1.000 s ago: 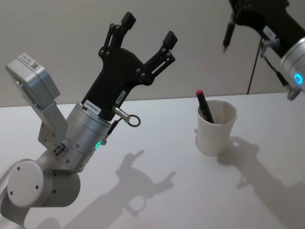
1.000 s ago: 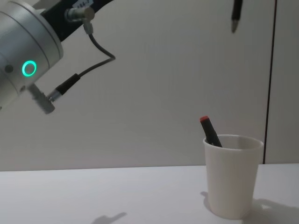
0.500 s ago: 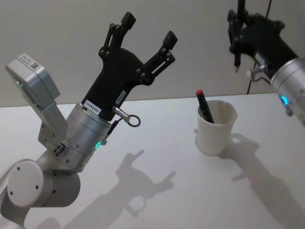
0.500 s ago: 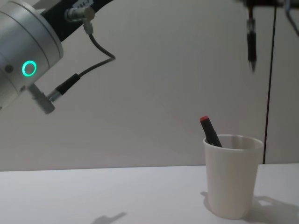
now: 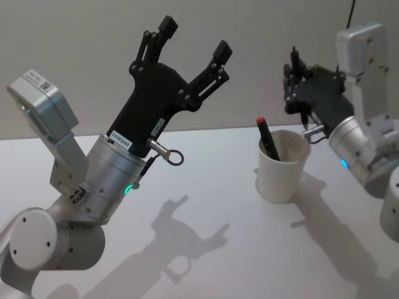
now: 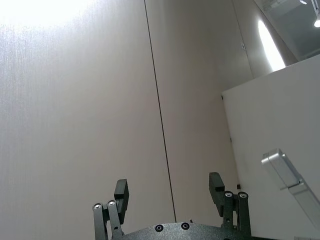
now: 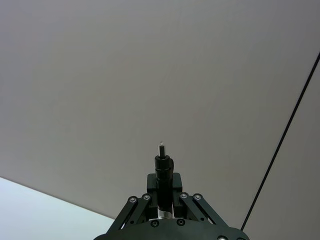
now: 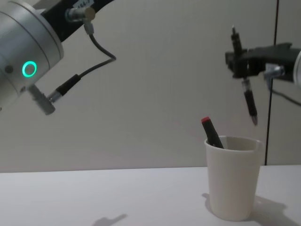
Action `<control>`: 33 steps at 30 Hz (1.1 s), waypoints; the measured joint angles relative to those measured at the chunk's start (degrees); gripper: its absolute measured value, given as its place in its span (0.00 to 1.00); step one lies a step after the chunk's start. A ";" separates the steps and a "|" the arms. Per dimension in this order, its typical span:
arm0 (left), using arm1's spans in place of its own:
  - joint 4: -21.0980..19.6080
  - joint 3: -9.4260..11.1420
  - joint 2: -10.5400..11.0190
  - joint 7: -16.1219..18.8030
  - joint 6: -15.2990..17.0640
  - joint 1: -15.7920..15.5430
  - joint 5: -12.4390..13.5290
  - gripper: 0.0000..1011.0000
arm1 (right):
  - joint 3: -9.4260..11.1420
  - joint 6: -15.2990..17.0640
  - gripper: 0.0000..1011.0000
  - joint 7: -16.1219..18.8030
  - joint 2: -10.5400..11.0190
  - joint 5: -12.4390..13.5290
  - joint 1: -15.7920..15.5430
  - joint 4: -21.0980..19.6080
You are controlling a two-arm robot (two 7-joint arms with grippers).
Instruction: Place the pen into the pen holder.
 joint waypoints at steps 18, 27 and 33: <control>0.00 0.00 0.00 0.00 0.00 0.00 0.00 0.99 | -1.40 -0.75 0.15 1.87 -2.68 -2.17 0.25 1.53; 0.00 0.00 0.00 0.00 0.00 0.00 0.00 0.99 | -1.45 -0.15 0.15 1.92 -2.62 -2.34 -0.75 1.03; 0.00 0.00 0.00 0.00 0.00 0.00 0.00 0.99 | -1.59 -0.24 0.15 1.93 -2.65 -2.32 -1.52 1.06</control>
